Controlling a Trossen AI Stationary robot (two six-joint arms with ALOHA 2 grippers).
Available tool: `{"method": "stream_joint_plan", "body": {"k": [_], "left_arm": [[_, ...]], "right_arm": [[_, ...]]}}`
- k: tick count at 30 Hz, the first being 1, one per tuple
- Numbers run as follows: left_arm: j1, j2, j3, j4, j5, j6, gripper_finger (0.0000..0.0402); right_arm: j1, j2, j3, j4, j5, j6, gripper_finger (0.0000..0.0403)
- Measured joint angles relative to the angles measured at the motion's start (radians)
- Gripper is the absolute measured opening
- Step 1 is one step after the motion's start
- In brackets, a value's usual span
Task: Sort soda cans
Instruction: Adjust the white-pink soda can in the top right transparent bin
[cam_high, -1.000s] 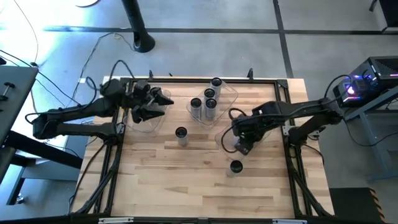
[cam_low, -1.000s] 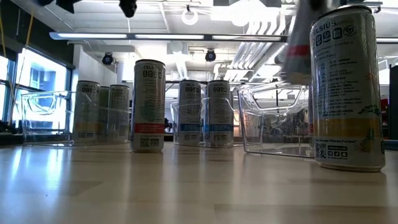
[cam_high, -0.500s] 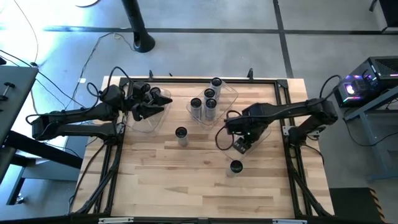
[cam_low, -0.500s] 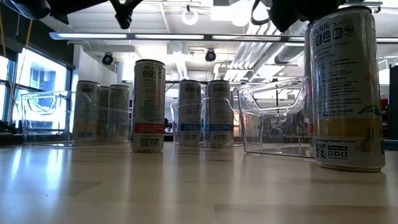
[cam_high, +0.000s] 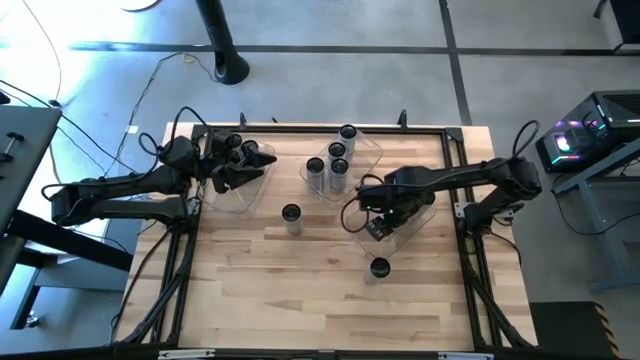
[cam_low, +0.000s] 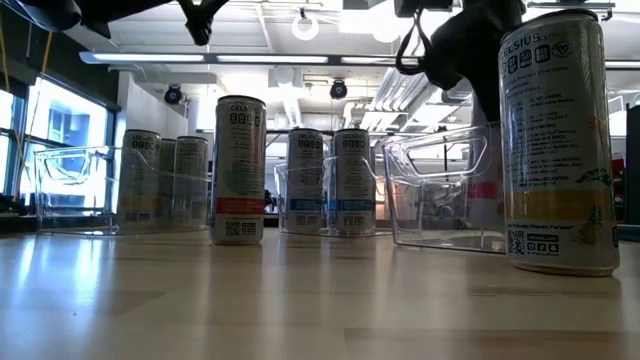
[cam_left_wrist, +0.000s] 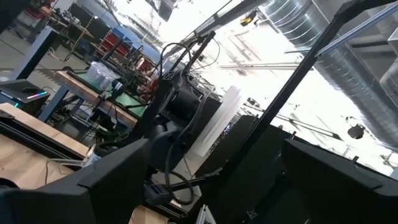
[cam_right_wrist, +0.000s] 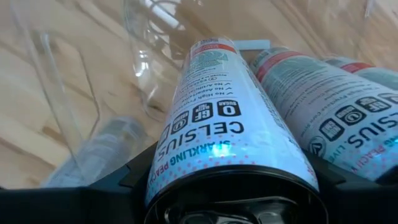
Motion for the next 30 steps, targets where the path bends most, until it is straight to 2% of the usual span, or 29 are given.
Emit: {"method": "stream_joint_plan", "body": {"k": [9, 14, 17, 23, 30], "left_arm": [[0.0, 0.0, 0.0, 0.0, 0.002, 0.0, 0.0358], [0.0, 0.0, 0.0, 0.0, 0.003, 0.0, 0.0358], [0.0, 0.0, 0.0, 0.0, 0.003, 0.0, 0.0358], [0.0, 0.0, 0.0, -0.001, 0.003, 0.001, 0.0358], [0.006, 0.0, 0.0, 0.006, 0.011, 0.001, 0.0358]], "right_arm": [[-0.005, 0.0, -0.007, 0.03, -0.005, 0.055, 0.0238], [-0.003, 0.0, -0.007, 0.06, -0.005, 0.056, 0.0309], [-0.003, -0.001, -0.007, 0.077, -0.012, 0.057, 0.0328], [-0.003, -0.001, -0.006, 0.073, -0.037, 0.112, 0.0334], [0.017, -0.001, 0.051, -0.031, -0.031, 0.13, 0.0335]]}}
